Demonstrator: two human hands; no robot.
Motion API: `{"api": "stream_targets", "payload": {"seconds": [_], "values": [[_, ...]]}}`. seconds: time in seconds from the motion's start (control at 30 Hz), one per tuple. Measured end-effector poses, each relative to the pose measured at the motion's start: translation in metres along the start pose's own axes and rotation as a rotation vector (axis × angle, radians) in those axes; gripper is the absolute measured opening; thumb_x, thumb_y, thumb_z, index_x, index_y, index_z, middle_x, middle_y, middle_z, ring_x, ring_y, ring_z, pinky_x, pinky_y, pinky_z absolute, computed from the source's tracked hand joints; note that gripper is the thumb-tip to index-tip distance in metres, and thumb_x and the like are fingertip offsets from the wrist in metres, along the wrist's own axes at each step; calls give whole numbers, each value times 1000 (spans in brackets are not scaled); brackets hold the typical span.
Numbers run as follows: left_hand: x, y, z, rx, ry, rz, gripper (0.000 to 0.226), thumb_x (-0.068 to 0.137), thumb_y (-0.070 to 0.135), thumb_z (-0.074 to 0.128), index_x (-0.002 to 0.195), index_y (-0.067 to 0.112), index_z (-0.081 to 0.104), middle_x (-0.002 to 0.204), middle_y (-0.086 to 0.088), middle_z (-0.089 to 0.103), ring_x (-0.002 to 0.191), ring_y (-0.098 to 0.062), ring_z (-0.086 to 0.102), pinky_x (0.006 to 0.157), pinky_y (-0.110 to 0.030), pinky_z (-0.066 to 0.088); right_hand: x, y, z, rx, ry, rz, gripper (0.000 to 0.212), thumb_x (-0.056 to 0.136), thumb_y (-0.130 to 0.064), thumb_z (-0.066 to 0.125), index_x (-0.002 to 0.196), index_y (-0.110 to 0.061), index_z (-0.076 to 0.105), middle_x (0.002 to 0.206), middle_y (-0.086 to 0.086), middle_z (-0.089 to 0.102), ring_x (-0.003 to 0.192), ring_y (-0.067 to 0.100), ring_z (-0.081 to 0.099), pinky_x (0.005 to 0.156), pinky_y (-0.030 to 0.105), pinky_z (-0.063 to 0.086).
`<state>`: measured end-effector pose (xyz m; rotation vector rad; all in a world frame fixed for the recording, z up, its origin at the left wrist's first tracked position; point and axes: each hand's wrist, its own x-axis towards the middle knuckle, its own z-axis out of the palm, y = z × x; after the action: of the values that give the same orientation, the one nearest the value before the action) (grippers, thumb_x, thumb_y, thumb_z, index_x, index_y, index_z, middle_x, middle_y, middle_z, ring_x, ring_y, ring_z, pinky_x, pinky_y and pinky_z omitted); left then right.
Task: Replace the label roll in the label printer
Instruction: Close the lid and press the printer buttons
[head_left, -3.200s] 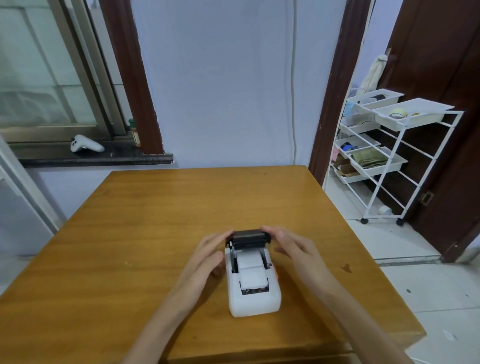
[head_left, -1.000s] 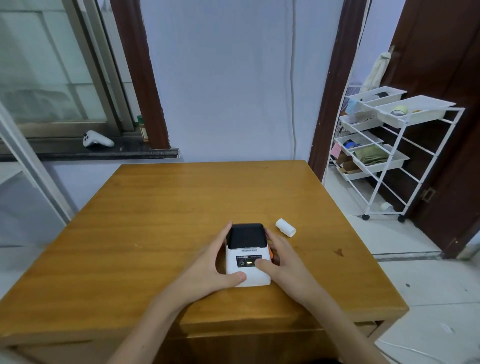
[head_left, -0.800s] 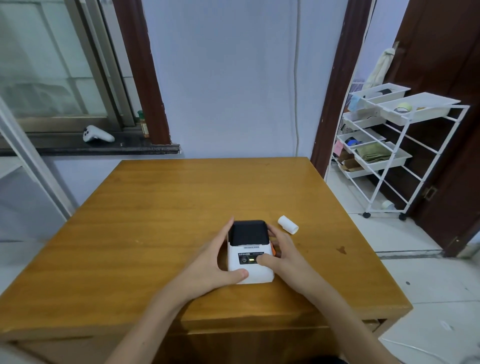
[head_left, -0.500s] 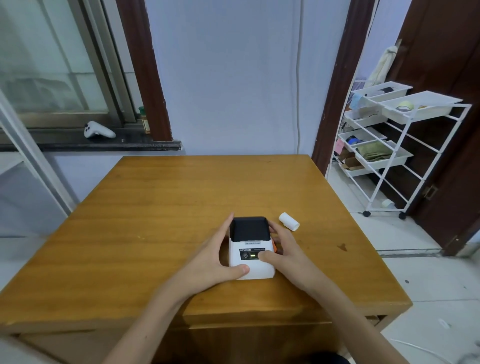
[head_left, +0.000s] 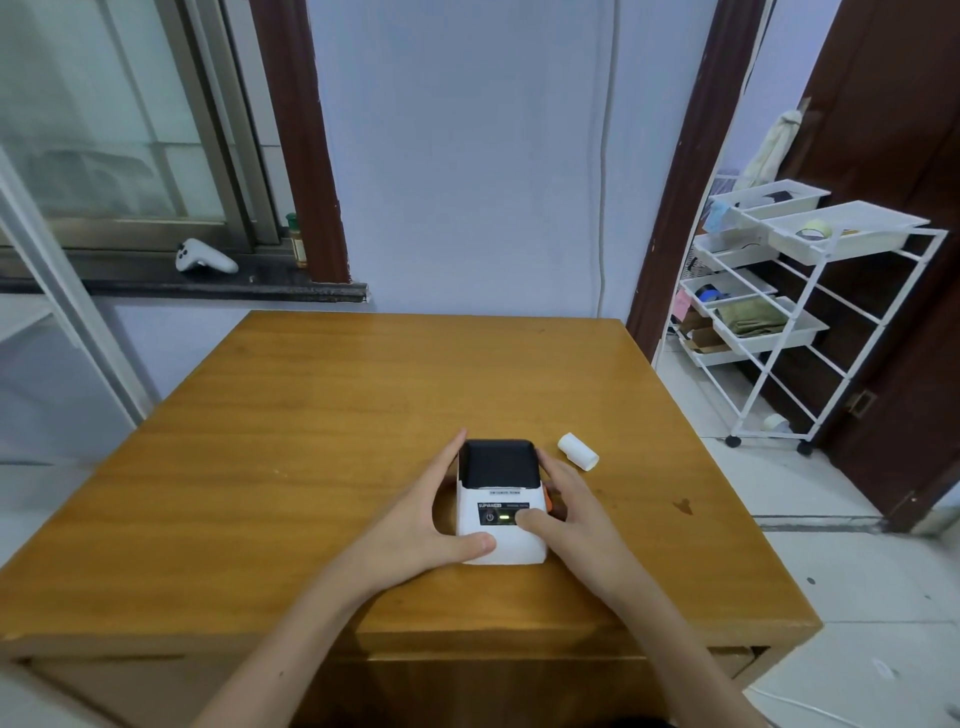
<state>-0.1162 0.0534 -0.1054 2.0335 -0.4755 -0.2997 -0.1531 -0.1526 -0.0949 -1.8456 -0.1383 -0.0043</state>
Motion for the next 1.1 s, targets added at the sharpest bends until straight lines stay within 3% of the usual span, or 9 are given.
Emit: {"api": "stream_targets", "payload": {"seconds": [0.13, 0.67, 0.97, 1.1], "values": [[1, 0, 0, -4, -1, 0, 110, 66, 49, 82, 147, 60, 9, 137, 46, 29, 134, 16, 30, 113, -25, 29, -1, -2, 0, -9, -2, 3, 55, 76, -26, 61, 114, -62, 44, 126, -22, 51, 105, -16, 53, 82, 15, 47], [2, -3, 1, 13, 18, -3, 107, 70, 47, 82, 148, 57, 10, 142, 35, 39, 134, 13, 33, 113, -25, 30, -2, -4, 0, -41, 3, 14, 57, 77, -29, 61, 116, -64, 38, 128, -21, 52, 107, -17, 51, 80, 11, 47], [1, -1, 0, 16, 27, 6, 106, 70, 47, 81, 149, 56, 11, 147, 31, 37, 135, 12, 33, 112, -24, 30, 0, -1, 0, -40, 10, 9, 58, 77, -29, 62, 118, -63, 40, 127, -21, 53, 108, -13, 53, 90, 22, 49], [1, -1, 0, 19, 21, 10, 106, 70, 48, 81, 149, 55, 11, 145, 35, 36, 134, 13, 33, 111, -23, 30, 1, 3, 0, -47, 6, 16, 64, 75, -33, 62, 133, -51, 44, 128, -18, 54, 112, -4, 55, 96, 33, 52]]}}
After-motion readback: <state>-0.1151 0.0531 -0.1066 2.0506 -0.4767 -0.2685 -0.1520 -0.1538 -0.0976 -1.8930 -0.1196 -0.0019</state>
